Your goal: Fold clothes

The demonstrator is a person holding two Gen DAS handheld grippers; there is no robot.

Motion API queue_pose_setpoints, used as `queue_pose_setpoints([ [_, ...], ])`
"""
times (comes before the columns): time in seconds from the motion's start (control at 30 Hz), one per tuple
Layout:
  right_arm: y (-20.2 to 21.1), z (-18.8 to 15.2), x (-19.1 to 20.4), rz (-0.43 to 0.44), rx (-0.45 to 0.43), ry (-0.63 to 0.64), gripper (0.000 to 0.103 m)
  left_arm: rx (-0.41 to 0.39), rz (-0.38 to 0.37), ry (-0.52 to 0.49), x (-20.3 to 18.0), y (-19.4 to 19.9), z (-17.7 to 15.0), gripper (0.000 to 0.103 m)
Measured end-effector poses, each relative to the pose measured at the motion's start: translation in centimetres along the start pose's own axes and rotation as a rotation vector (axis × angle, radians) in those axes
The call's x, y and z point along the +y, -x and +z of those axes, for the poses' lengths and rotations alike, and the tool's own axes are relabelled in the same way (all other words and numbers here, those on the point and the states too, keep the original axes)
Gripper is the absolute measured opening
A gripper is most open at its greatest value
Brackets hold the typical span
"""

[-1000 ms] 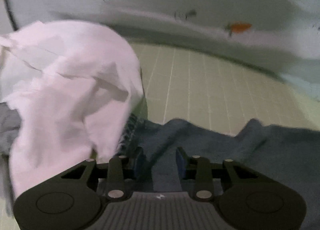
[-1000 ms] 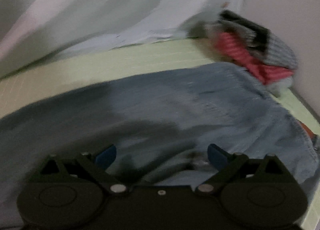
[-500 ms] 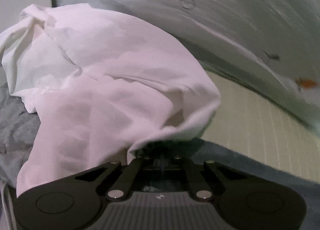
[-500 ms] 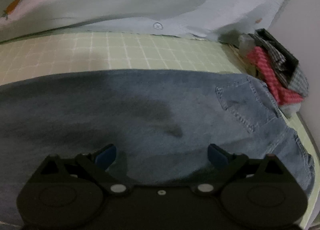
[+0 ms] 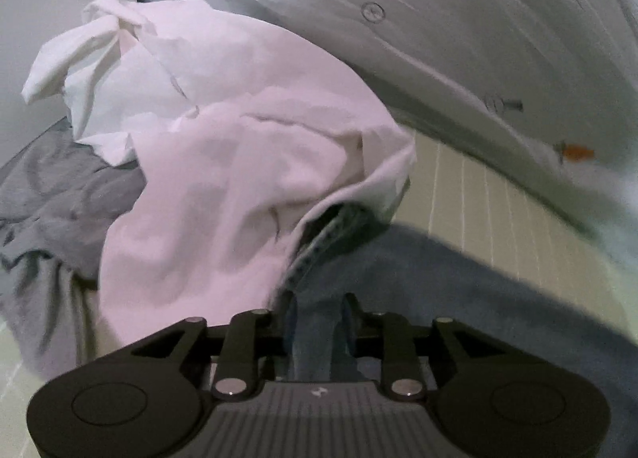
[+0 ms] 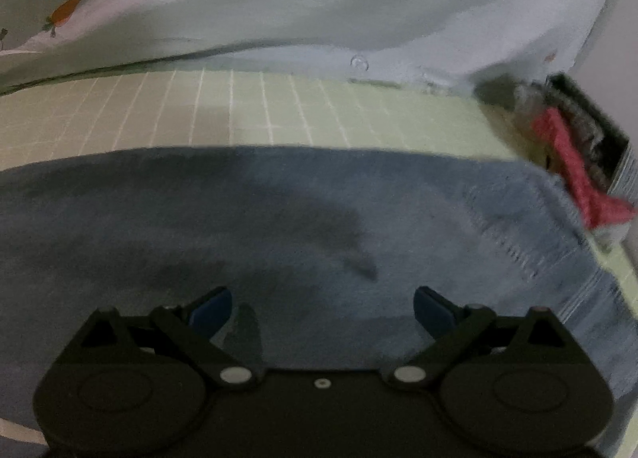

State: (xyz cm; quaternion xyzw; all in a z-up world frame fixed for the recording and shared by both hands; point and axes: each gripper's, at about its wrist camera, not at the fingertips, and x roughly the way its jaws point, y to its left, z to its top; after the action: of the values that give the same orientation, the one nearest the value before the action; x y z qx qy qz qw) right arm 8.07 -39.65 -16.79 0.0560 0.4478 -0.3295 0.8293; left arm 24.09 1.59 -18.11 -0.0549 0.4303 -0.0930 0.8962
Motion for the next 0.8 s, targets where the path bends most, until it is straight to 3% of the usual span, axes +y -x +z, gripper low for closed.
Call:
queue_pose_setpoints([
  [0.17, 0.0, -0.4, 1.1, 0.043, 0.005, 0.024, 0.099, 0.002, 0.026, 0.037, 0.9, 0.7, 1.4, 0.031],
  [0.27, 0.3, -0.1, 1.7, 0.051, -0.015, 0.044, 0.099, -0.121, 0.130, -0.049, 0.3, 2.1, 3.2, 0.055],
  [0.33, 0.5, 0.1, 1.8, 0.054, -0.022, 0.047, 0.099, -0.190, 0.223, -0.083, 0.6, 2.3, 4.5, 0.080],
  [0.37, 0.5, 0.2, 1.8, 0.055, -0.021, 0.046, 0.099, -0.191, 0.232, -0.084, 0.8, 2.1, 4.9, 0.084],
  [0.57, -0.1, 0.1, 2.0, 0.054, 0.015, 0.028, 0.099, -0.188, 0.272, -0.085, 2.5, 0.9, 7.4, 0.089],
  [0.6, -0.2, 0.2, 2.0, 0.052, 0.021, 0.027, 0.099, -0.187, 0.279, -0.086, 2.7, 0.7, 7.8, 0.087],
  [0.63, -0.2, 0.2, 2.0, 0.048, 0.025, 0.023, 0.099, -0.186, 0.286, -0.086, 3.0, 0.5, 8.2, 0.065],
  [0.7, -0.3, 0.4, 2.0, 0.042, 0.030, 0.008, 0.099, -0.185, 0.299, -0.086, 3.6, 0.1, 9.0, 0.037],
  [0.73, -0.3, 0.5, 1.9, 0.040, 0.031, -0.003, 0.099, -0.184, 0.306, -0.087, 3.8, -0.1, 9.4, 0.030],
  [0.8, -0.3, 0.9, 1.9, 0.036, 0.030, -0.020, 0.099, -0.183, 0.320, -0.087, 4.4, -0.5, 10.2, 0.026],
])
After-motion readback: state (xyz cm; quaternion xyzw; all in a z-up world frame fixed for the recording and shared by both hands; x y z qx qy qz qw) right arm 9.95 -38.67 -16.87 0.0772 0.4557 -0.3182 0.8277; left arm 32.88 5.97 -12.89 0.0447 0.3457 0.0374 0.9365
